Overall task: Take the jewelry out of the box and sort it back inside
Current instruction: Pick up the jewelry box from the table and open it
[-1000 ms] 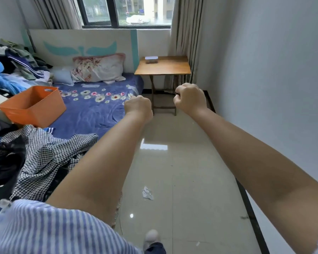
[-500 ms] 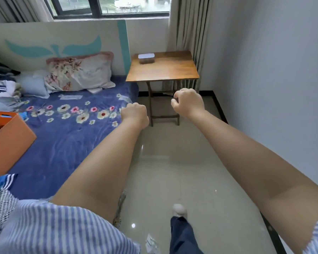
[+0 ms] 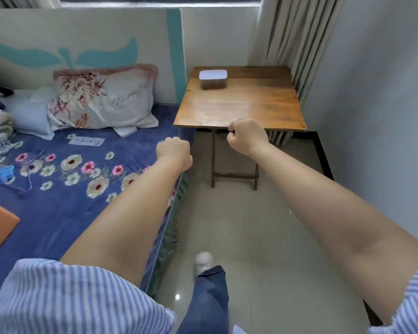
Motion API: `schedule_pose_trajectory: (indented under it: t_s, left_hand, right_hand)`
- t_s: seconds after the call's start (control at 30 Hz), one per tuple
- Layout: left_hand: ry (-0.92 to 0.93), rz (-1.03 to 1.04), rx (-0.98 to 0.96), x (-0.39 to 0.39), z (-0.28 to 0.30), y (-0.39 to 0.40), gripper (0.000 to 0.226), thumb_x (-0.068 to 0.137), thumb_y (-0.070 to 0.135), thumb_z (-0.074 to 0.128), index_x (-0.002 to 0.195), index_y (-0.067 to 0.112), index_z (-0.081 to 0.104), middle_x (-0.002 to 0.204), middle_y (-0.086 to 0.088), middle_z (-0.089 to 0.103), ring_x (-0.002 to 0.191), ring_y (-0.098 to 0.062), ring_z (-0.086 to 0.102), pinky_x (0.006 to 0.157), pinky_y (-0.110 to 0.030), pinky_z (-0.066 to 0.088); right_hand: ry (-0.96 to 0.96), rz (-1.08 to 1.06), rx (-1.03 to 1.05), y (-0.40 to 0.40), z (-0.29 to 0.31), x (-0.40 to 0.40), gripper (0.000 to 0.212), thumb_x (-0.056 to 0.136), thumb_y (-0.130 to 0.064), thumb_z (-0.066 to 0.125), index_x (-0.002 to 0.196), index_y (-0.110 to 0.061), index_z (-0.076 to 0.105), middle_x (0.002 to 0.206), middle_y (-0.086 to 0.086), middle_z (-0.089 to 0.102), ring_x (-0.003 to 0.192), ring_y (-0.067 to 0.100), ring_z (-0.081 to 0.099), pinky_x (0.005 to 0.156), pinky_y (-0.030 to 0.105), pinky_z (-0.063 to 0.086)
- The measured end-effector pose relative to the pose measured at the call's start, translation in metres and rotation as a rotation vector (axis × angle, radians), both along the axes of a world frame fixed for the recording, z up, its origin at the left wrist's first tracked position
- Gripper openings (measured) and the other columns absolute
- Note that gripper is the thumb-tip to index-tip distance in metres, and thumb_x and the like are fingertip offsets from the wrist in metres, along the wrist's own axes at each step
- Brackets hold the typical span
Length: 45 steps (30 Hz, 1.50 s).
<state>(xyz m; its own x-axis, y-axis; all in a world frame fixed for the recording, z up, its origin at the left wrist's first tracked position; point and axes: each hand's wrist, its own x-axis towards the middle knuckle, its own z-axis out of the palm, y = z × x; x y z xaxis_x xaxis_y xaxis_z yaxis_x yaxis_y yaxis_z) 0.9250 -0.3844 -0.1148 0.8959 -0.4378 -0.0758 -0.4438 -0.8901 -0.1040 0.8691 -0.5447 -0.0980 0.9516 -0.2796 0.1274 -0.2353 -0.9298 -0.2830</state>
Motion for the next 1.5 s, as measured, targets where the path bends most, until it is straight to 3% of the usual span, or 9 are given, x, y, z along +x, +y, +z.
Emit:
schedule_pose_trajectory:
  t_s: [0.33,0.5,0.97,1.1,1.2,1.27,1.33,1.4,1.5]
  left_hand:
    - [0.025,-0.091,0.025,0.259,-0.011,-0.097,0.028,0.090,0.014,0.044,0.112,0.005,0.058,0.120,-0.016,0.055,0.112,-0.032,0.048,0.085,-0.037,0.043]
    - [0.088,-0.092,0.066,0.370,-0.032,-0.147,0.026,0.090,0.011,0.040,0.108,0.005,0.057,0.117,-0.014,0.055,0.108,-0.030,0.047,0.073,-0.034,0.034]
    - [0.282,0.043,-0.004,0.626,-0.079,-0.255,0.024,0.091,0.013,0.039,0.107,0.004,0.054,0.115,-0.014,0.055,0.105,-0.030,0.051,0.073,-0.035,0.044]
    - [0.468,0.105,-0.150,0.691,-0.113,-0.278,0.029,0.092,0.017,0.038,0.112,0.003,0.053,0.118,-0.015,0.058,0.097,-0.029,0.054,0.071,-0.033,0.044]
    - [0.637,0.123,-0.247,0.738,-0.141,-0.300,0.044,0.095,0.022,0.039,0.135,0.005,0.037,0.139,-0.016,0.046,0.120,-0.031,0.048,0.093,-0.037,0.046]
    - [0.733,0.114,-0.326,0.762,-0.159,-0.316,0.049,0.095,0.022,0.041,0.140,0.006,0.030,0.146,-0.015,0.039,0.128,-0.032,0.042,0.101,-0.038,0.041]
    - [0.802,0.112,-0.433,0.781,-0.176,-0.331,0.047,0.096,0.021,0.042,0.139,0.005,0.031,0.145,-0.016,0.040,0.129,-0.032,0.040,0.103,-0.038,0.038]
    - [0.873,0.141,-0.562,0.796,-0.191,-0.346,0.045,0.096,0.018,0.043,0.138,0.007,0.032,0.144,-0.015,0.042,0.128,-0.032,0.041,0.102,-0.036,0.038]
    - [0.979,0.227,-0.727,0.805,-0.209,-0.362,0.047,0.094,0.015,0.046,0.138,0.010,0.031,0.142,-0.011,0.044,0.126,-0.029,0.043,0.096,-0.029,0.038]
  right_hand:
    - [0.030,-0.065,0.070,-0.102,-0.010,0.246,0.029,0.089,-0.013,0.044,0.107,-0.004,0.064,0.117,0.017,0.063,0.109,0.032,0.054,0.087,0.037,0.048]
    - [0.094,-0.117,0.110,-0.162,-0.029,0.347,0.028,0.089,-0.013,0.044,0.102,-0.001,0.065,0.113,0.017,0.065,0.105,0.031,0.056,0.083,0.038,0.052]
    - [0.290,-0.224,0.301,-0.287,-0.091,0.617,0.030,0.086,-0.008,0.043,0.106,0.000,0.063,0.115,0.017,0.065,0.109,0.033,0.055,0.086,0.036,0.048]
    - [0.342,-0.334,0.387,-0.300,-0.125,0.673,0.015,0.083,-0.005,0.044,0.076,0.004,0.054,0.087,0.020,0.058,0.081,0.032,0.052,0.063,0.032,0.042]
    - [0.381,-0.409,0.473,-0.308,-0.152,0.710,0.022,0.085,-0.008,0.044,0.064,-0.011,0.045,0.091,0.017,0.043,0.083,0.028,0.042,0.054,0.028,0.034]
    - [0.422,-0.462,0.523,-0.315,-0.172,0.729,0.019,0.089,-0.013,0.044,0.103,-0.011,0.056,0.120,0.024,0.041,0.108,0.035,0.043,0.080,0.034,0.045]
    - [0.438,-0.535,0.561,-0.322,-0.190,0.746,0.047,0.092,-0.019,0.045,0.136,-0.008,0.035,0.143,0.019,0.026,0.129,0.038,0.032,0.104,0.040,0.036]
    - [0.413,-0.577,0.594,-0.328,-0.206,0.759,0.052,0.093,-0.021,0.046,0.139,-0.007,0.029,0.148,0.018,0.021,0.133,0.036,0.029,0.108,0.040,0.031]
    - [0.350,-0.614,0.604,-0.338,-0.221,0.767,0.033,0.091,-0.016,0.049,0.121,-0.002,0.049,0.138,0.016,0.033,0.123,0.032,0.039,0.097,0.031,0.038]
